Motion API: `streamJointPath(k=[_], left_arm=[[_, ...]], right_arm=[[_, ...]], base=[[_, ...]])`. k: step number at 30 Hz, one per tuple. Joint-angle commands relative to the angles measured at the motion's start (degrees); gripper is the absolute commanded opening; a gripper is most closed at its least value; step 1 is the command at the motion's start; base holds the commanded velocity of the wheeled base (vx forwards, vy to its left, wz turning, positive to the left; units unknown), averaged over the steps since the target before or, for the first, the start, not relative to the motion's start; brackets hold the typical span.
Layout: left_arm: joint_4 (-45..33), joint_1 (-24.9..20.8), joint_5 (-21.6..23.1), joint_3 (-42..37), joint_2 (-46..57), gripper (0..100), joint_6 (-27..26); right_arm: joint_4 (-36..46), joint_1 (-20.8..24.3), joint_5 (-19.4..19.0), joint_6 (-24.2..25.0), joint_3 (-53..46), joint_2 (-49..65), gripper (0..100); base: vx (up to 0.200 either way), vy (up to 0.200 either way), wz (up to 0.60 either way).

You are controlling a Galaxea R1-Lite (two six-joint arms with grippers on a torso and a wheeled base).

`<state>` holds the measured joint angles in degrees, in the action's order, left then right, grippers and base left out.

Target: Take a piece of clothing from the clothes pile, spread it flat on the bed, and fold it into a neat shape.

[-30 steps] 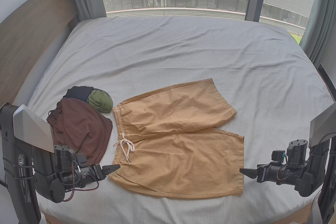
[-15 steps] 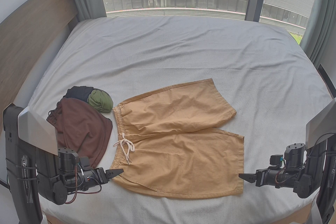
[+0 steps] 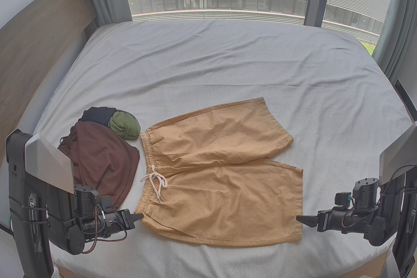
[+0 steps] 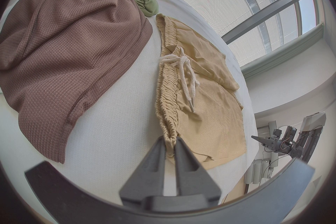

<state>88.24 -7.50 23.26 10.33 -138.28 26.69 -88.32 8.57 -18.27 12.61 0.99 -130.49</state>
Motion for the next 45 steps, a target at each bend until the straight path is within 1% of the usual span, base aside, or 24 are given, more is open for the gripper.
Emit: streamJointPath(k=[1,8,16,19,24,36,42,43,45], left_arm=[[0.01,-0.06,0.03,-0.04,-0.15,0,0.03],[0.09,-0.06,0.03,-0.04,-0.15,0,0.03],[0.09,0.03,0.12,0.05,-0.06,0,0.03],[0.09,0.03,0.12,0.05,-0.06,0,0.03],[0.09,0.03,0.12,0.05,-0.06,0,0.03],[0.09,0.03,0.12,0.05,-0.06,0,-0.05],[0.09,0.03,0.12,0.05,-0.06,0,-0.05],[0.09,0.03,0.12,0.05,-0.06,0,-0.05],[0.09,0.03,0.12,0.13,-0.06,0,-0.05]], right_arm=[[0.08,0.31,-0.01,0.05,-0.90,-0.38,100],[0.17,0.57,-0.18,0.40,-0.90,-1.08,100],[0.25,4.53,-0.36,5.76,-0.90,-4.69,100],[0.08,5.58,-0.36,7.08,-0.90,-6.36,100],[-0.01,5.84,-0.27,7.08,-0.81,-9.26,100],[-0.01,6.37,-0.36,7.70,-0.11,-9.61,100],[-0.01,6.72,-0.27,8.75,0.24,-9.79,100],[-0.01,6.72,-0.27,8.84,0.33,-9.79,0],[-0.01,6.72,-0.27,8.84,0.86,-9.79,0]], base=[[0.000,0.000,0.00],[0.000,0.000,0.00],[0.000,0.000,0.00],[0.000,0.000,0.00],[0.000,0.000,0.00],[0.000,0.000,0.00],[0.000,0.000,0.00],[0.000,0.000,0.00],[0.000,0.000,0.00]])
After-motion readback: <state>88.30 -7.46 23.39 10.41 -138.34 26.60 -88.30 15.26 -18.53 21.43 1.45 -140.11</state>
